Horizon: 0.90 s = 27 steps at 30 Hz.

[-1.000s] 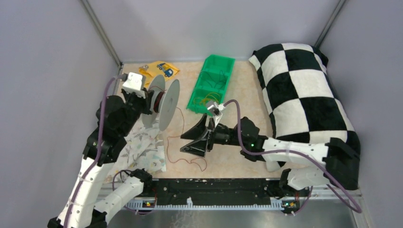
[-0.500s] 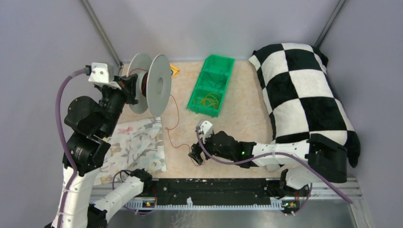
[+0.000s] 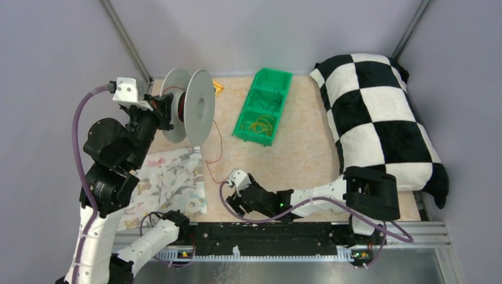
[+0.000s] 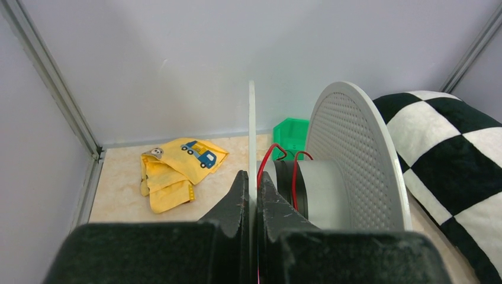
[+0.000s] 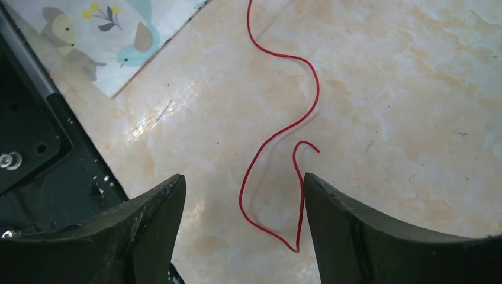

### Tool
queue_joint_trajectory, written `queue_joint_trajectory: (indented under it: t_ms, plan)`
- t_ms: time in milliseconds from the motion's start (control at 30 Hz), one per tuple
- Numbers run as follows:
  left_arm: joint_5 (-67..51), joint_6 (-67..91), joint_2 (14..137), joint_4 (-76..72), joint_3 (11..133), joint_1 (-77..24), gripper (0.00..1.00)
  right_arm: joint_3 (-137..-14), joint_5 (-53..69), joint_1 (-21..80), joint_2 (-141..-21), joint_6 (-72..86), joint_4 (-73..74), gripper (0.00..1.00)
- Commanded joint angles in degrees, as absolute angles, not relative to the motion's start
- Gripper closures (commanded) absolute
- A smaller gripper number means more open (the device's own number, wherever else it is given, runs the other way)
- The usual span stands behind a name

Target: Wrap the cables

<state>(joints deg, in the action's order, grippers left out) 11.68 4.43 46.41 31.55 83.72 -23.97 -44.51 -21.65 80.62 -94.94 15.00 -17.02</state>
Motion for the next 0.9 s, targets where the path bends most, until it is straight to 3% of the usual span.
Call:
queue_joint_trajectory:
  t_ms: [0,233,533,667,867]
  plan:
    - [12.8,5.2,46.1,26.2,83.7,-23.8,1.00,-48.7,-27.8,80.8,-96.4,14.2,-16.5,0.29]
    - [13.3,5.1,46.1,25.9,83.1,-23.8,1.00,-46.0,-30.0,82.4,-91.1,15.0,-19.6,0.27]
    - [13.5,4.8,46.4,25.3,82.8,-23.8,1.00,-46.4,-34.1,82.0,-90.3,21.2,-14.9,0.33]
    - [13.7,5.3,46.0,25.0,81.8,-23.8,1.00,-43.7,-26.3,75.6,-88.8,29.1,-12.3,0.36]
    - [14.5,5.6,46.4,24.8,81.6,-23.8,1.00,-46.8,-20.2,74.0,-95.2,30.3,-9.4,0.37]
